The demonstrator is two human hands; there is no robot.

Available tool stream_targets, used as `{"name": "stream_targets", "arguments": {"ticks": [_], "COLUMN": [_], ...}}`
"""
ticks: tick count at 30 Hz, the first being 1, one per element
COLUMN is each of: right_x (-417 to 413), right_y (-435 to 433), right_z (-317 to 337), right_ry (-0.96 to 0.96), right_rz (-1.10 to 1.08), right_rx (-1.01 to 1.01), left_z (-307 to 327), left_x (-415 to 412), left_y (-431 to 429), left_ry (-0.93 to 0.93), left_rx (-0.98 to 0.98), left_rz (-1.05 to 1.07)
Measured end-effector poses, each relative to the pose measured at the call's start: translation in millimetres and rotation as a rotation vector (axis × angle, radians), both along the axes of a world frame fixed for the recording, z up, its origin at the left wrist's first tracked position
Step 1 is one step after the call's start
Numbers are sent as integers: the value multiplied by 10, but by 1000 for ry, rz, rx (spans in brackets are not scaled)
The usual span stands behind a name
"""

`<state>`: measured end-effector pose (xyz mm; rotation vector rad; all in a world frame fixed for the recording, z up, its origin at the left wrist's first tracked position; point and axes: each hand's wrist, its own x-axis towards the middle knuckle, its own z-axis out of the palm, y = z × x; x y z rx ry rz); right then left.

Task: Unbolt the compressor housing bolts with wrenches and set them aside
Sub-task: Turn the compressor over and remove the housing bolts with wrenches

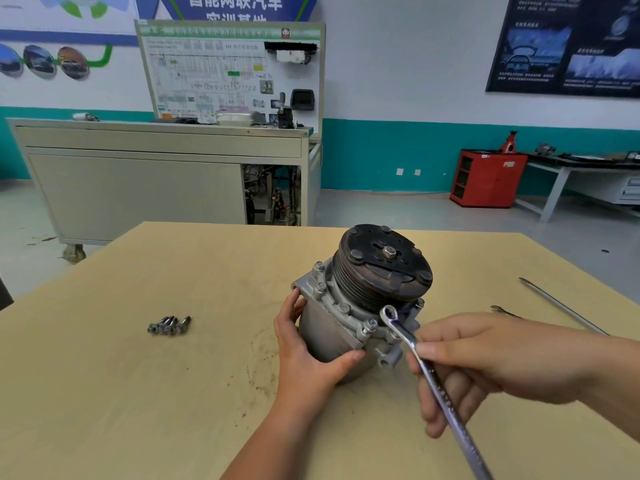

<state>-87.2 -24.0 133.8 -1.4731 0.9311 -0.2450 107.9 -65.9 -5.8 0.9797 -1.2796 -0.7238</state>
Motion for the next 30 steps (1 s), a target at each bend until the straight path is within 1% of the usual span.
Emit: {"name": "stream_targets", "arguments": {"ticks": [4, 7, 9, 10, 11, 12, 14, 15, 16, 17, 18, 20, 22, 25, 26, 28, 30], "right_x": [166, 272, 293, 275, 230, 172, 57, -2, -50, -79, -107, -156, -185, -76, -14, 114, 206], "right_y": [94, 130, 114, 94, 55, -9, -152, -223, -275, -292, -280, -211, -142, -39, -2, 74, 124], "right_z": [-50, -71, -79, -56, -27, 14, 110, 135, 145, 137, 108, 17, -55, -114, -121, -109, -92], "right_ry": [-126, -221, -220, -168, -75, 49, 319, 417, 463, 453, 390, 221, 99, -13, -59, -177, -294], "right_rz": [-97, -166, -161, -142, -119, -100, -82, -91, -99, -99, -86, -43, -2, 79, 65, -38, -143], "right_rx": [135, 158, 169, 160, 117, 25, -294, -480, -619, -667, -624, -392, -177, -7, 43, 154, 211], "left_z": [-6, -3, -8, -12, -15, -16, -13, -12, -12, -11, -8, -5, -10, -14, -13, -17, -22], "left_x": [2, 0, -2, 0, 2, 6, 5, 4, 2, 2, 2, 2, -2, -5, -8, -12, -10], "left_y": [-3, -3, -12, -15, -17, -18, -13, -10, -7, -3, -2, -5, -3, -5, -7, -7, -11], "left_ry": [-10, -19, -24, -26, -23, -17, -4, -3, -3, -2, -1, 4, 6, 2, -1, -10, -14], "left_rx": [-4, -5, -5, -5, -4, -4, 3, 5, 5, 4, 4, 3, 7, -1, -4, -10, -15], "left_rz": [6, 15, 17, 17, 15, 11, 1, -1, -1, -2, -2, 0, -2, 5, 10, 18, 24]}}
